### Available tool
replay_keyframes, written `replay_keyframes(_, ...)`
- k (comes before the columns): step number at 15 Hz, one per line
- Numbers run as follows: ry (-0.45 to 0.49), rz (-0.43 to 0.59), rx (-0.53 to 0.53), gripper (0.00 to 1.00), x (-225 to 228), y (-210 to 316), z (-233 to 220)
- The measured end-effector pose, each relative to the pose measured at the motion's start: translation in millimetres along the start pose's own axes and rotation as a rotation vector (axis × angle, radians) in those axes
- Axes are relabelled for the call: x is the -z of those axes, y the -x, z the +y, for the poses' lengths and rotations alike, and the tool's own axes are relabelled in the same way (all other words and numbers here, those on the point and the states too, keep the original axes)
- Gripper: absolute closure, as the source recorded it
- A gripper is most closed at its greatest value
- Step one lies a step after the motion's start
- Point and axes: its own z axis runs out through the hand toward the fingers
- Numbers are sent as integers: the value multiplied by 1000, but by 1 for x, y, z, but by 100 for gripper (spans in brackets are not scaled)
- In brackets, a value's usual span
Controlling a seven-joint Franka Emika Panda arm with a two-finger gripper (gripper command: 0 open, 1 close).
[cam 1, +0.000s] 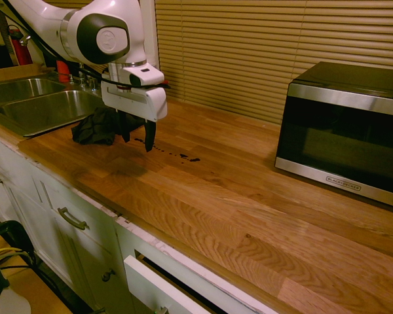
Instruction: Clear the spill
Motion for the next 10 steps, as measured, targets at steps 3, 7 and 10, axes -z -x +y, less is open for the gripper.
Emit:
replay_keyframes(3,-2,6,6,0,2,0,-2)
replay_keyframes(7,-31,38,45,0,15,13,-24)
replay_keyframes(10,-55,61,75,0,27,38,-51)
